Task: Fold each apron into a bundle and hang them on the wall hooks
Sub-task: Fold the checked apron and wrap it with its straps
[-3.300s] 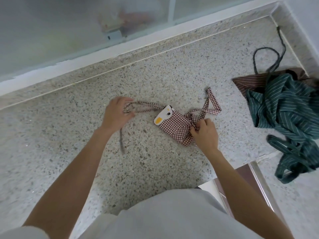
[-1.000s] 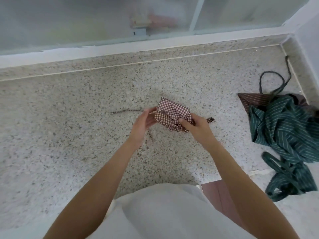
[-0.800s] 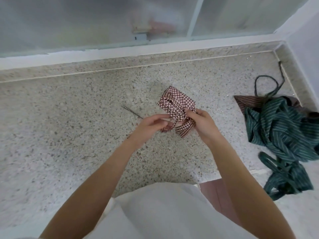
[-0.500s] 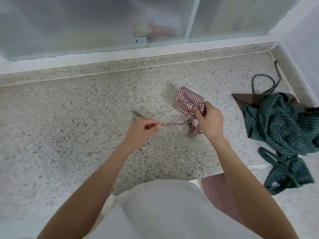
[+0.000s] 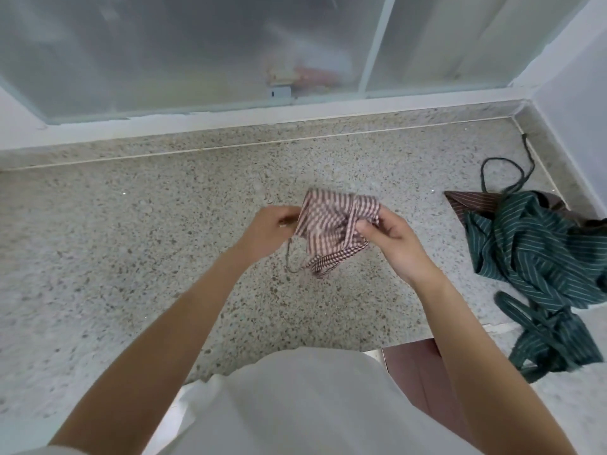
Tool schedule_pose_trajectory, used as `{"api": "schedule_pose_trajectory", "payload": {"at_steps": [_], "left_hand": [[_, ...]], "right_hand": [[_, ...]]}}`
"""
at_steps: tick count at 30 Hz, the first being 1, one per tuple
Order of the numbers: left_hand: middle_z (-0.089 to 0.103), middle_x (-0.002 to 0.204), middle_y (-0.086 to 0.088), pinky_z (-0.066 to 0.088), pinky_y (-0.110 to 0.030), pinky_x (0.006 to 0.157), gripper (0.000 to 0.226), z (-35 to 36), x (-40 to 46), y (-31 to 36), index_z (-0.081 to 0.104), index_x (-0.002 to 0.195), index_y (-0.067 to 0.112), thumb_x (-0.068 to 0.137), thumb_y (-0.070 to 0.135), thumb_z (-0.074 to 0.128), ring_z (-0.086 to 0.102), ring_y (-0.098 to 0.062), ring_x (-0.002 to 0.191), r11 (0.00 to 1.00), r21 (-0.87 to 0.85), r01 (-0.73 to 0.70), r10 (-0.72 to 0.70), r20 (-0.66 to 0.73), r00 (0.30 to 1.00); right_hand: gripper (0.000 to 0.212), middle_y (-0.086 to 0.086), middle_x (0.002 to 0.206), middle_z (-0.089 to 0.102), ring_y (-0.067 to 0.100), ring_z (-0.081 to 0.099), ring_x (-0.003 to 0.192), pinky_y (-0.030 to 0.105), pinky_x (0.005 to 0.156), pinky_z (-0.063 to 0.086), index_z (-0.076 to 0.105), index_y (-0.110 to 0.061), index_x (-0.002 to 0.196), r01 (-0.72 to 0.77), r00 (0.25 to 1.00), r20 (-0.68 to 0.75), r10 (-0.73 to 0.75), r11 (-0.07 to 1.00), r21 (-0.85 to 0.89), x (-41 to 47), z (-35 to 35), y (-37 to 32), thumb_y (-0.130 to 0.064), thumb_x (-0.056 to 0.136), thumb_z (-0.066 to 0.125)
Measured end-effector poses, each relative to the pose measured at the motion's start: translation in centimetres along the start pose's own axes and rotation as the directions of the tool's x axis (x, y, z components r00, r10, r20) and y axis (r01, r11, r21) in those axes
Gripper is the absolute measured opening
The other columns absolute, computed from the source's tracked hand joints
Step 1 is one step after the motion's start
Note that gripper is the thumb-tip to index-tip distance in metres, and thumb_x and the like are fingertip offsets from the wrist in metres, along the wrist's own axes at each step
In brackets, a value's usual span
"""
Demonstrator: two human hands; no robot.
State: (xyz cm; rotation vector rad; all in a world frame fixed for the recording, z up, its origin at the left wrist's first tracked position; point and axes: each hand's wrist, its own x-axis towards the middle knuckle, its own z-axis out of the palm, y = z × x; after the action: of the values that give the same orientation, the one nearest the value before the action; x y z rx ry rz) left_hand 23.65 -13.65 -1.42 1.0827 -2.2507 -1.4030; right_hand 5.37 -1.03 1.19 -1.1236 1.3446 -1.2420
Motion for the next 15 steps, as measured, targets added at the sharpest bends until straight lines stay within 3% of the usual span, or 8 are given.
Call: {"api": "schedule_pose_trajectory", "payload": {"at_steps": [2,5,8,11,13,15], "left_hand": [[0.067,0.077,0.009,0.045,-0.015,0.060,0.013,1.2,-0.8,-0.2,0.069,0.097,0.018,0.088,0.018,0.060,0.053,-0.001,0.056,0.996,-0.089,0.020,-0.015,0.064,0.998],[0.067,0.104,0.015,0.051,-0.032,0.090,0.020,2.8,-1.2,-0.7,0.066,0.107,0.033,0.089,0.031,0.058,0.063,-0.009,0.093,0.986,-0.167,0.011,-0.002,0.059,0.998],[0.052,0.123,0.018,0.038,-0.020,0.099,0.026,3.9,-1.1,-0.4,0.056,0.121,0.032,0.095,0.028,0.050,0.048,0.004,0.112,0.985,-0.173,-0.016,0.012,-0.026,1.000],[0.051,0.123,0.022,0.036,-0.003,0.091,0.029,4.7,-1.1,0.6,0.053,0.125,0.023,0.098,0.025,0.043,0.044,0.020,0.108,0.962,-0.274,-0.019,0.048,0.100,0.994],[0.052,0.123,0.019,0.036,-0.005,0.096,0.029,5.6,-0.8,0.8,0.051,0.125,0.018,0.098,0.023,0.043,0.046,0.017,0.110,0.953,-0.302,-0.038,0.079,0.124,0.989],[0.050,0.125,0.017,0.037,-0.012,0.100,0.029,6.5,-0.7,0.8,0.046,0.125,0.022,0.096,0.024,0.048,0.046,0.007,0.117,0.953,-0.292,-0.074,0.082,0.015,0.996]], "right_hand": [[0.029,-0.014,0.104,0.068,0.006,0.061,0.103,0.019,0.085,0.047,0.056,-0.018,0.113,-0.059,0.993,-0.090,0.075,0.985,0.161,0.5,0.2,-0.3,-0.022,0.085,0.051],[0.029,-0.004,0.109,0.068,0.013,0.063,0.102,0.024,0.086,0.049,0.056,-0.010,0.117,-0.092,0.964,-0.219,0.148,0.964,0.249,1.3,0.1,-0.2,-0.021,0.090,0.052],[0.030,0.006,0.116,0.066,0.021,0.062,0.108,0.033,0.096,0.047,0.055,-0.005,0.121,-0.128,0.933,-0.301,0.198,0.963,0.236,1.8,-0.1,0.1,-0.017,0.094,0.052],[0.027,0.008,0.117,0.066,0.023,0.061,0.109,0.038,0.100,0.044,0.057,-0.006,0.119,-0.158,0.918,-0.314,0.240,0.952,0.263,2.0,-0.3,0.3,-0.016,0.094,0.052],[0.026,0.007,0.115,0.066,0.022,0.061,0.108,0.038,0.101,0.044,0.059,-0.007,0.117,-0.166,0.912,-0.320,0.258,0.943,0.288,2.1,-0.2,0.2,-0.016,0.094,0.053],[0.024,0.006,0.112,0.067,0.019,0.062,0.105,0.035,0.099,0.045,0.059,-0.008,0.116,-0.162,0.907,-0.318,0.276,0.926,0.342,2.2,-0.3,0.1,-0.014,0.093,0.053]]}}
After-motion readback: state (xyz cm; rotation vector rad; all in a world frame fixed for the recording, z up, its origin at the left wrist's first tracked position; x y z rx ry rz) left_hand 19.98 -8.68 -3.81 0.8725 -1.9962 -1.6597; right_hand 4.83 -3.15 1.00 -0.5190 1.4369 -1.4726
